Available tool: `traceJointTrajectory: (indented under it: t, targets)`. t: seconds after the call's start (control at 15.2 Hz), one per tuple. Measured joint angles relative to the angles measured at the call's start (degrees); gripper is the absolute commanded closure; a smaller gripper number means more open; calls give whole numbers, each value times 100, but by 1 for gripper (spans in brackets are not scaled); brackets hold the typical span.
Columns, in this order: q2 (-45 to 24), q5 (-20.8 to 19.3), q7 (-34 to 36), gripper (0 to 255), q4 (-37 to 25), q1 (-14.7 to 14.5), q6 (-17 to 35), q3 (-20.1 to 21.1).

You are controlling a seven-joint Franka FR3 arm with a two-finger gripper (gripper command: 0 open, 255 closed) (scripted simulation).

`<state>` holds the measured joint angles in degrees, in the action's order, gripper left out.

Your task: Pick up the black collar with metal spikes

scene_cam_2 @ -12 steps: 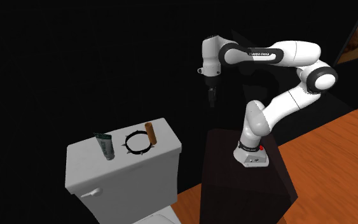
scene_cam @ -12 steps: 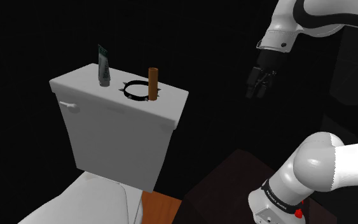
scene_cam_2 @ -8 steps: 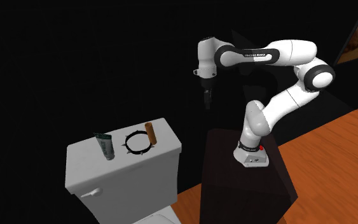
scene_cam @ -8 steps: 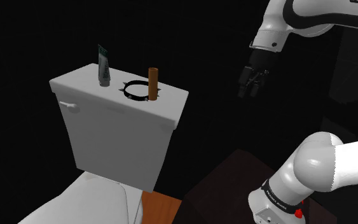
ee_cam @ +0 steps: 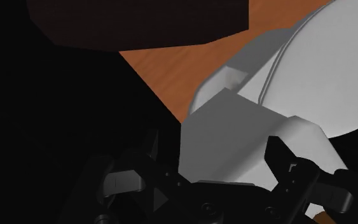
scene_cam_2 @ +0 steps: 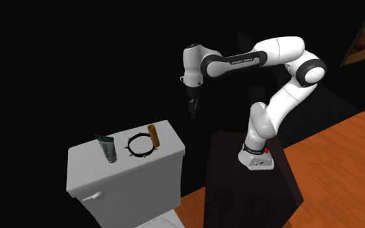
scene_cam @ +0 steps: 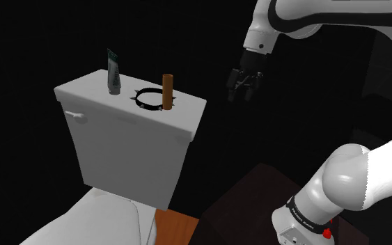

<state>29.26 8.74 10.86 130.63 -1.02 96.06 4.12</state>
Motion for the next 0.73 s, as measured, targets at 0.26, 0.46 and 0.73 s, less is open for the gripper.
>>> traceJointTrajectory:
  t: [0.26, 0.46, 0.73]
  targets:
    - [-783, -65, 257, 0, -474, -19, 452, 219]
    - [-1415, -141, 592, 0, -999, -80, 672, 448]
    - [-2182, -351, 935, 0, -1630, -128, 920, 634]
